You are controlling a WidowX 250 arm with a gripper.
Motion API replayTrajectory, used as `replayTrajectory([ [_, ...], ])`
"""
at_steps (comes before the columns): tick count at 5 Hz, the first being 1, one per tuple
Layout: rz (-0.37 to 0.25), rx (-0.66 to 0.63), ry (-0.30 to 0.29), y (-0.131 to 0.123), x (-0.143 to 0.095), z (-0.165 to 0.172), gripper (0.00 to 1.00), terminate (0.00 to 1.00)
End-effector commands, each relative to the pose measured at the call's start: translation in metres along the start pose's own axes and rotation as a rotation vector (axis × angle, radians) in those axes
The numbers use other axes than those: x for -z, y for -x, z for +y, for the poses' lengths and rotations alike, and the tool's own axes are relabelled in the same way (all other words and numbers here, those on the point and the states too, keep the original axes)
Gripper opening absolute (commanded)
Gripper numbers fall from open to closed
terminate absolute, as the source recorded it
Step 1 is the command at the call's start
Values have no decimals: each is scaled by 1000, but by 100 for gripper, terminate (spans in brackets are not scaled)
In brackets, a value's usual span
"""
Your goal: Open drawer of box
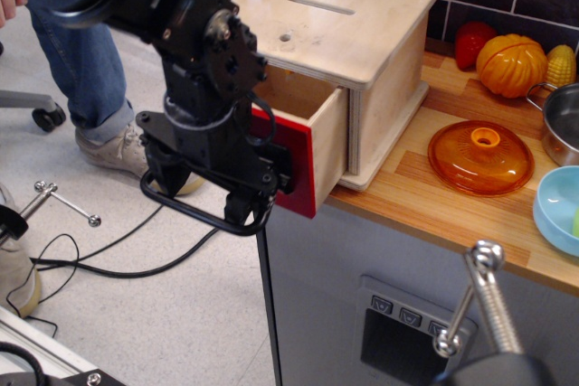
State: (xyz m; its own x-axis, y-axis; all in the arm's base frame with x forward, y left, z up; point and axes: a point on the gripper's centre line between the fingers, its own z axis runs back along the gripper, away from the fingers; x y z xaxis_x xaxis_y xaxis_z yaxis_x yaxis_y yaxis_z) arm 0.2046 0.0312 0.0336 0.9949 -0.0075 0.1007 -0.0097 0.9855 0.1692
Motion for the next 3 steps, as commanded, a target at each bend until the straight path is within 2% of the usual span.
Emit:
replayTrajectory([
  [1,158,47,-22,50,6,-7,100,0],
  [2,208,57,-40,58,9,-11,100,0],
  [3,247,60,-53,58,7,-8,100,100],
])
